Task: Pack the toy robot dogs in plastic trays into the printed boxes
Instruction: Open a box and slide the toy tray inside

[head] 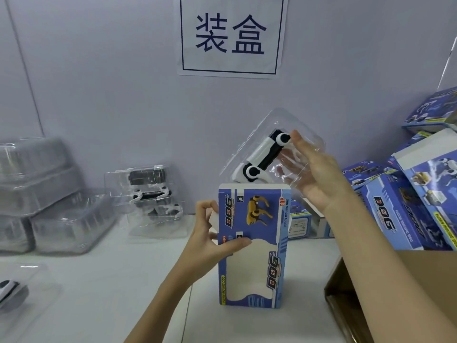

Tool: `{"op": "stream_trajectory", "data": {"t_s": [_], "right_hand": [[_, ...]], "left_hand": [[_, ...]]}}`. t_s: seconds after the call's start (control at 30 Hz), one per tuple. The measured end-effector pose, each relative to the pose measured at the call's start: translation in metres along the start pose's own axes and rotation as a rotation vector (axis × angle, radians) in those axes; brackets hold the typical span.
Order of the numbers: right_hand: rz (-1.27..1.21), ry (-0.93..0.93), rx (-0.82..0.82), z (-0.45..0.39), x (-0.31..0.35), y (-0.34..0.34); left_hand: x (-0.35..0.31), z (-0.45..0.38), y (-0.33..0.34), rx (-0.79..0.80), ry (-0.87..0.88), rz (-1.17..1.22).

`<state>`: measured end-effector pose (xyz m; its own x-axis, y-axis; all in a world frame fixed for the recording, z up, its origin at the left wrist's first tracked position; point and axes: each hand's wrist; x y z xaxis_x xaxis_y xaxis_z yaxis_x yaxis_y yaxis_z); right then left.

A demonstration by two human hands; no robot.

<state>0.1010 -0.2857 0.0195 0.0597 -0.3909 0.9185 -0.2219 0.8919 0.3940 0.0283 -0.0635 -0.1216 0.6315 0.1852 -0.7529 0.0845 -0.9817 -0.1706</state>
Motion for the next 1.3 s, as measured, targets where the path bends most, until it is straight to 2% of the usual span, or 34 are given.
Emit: {"op": "stream_trajectory", "data": {"t_s": [0.23,0.33,0.53,0.67,0.77,0.97,1.07,1.2,1.3], "right_hand": [[-0.138,0.084,0.121,0.001,-0.004,0.012],[0.051,0.105,0.124,0.001,-0.009,0.013],[0.327,0.029,0.084,0.005,0.011,-0.007],[0.604,0.017,0.148,0.012,0.021,-0.010],[0.702,-0.020,0.150,0.014,0.019,0.000],[0.721,-0.046,0.159,0.018,0.002,0.013],[0.740,-0.129,0.073,0.023,-0.024,0.012],[0.453,-0.404,-0.092,0.042,-0.081,0.002],[0.381,-0.454,-0.140,0.058,-0.133,-0.013]], "left_hand": [[0.001,-0.001,-0.002,0.006,-0.024,0.010],[0.002,0.000,-0.001,0.005,-0.040,0.012],[0.006,0.000,-0.002,-0.008,-0.041,0.015],[0.004,0.000,0.003,0.008,-0.025,0.008],[0.003,0.002,0.004,0.017,0.002,0.008],[0.002,0.004,0.005,0.020,0.026,-0.018],[0.001,0.005,0.007,-0.013,0.019,0.008],[0.000,0.006,0.007,0.000,0.017,0.027],[-0.003,0.006,0.010,0.007,0.020,0.020]]}}
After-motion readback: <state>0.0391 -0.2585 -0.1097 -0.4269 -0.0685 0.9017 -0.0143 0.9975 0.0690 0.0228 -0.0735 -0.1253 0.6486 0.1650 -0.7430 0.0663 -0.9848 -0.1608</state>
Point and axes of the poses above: each hand's wrist, its own z-axis away from the middle knuckle, its own y-axis out of the palm, x = y × z, and after that the axes turned 14 degrees about y, right-handed
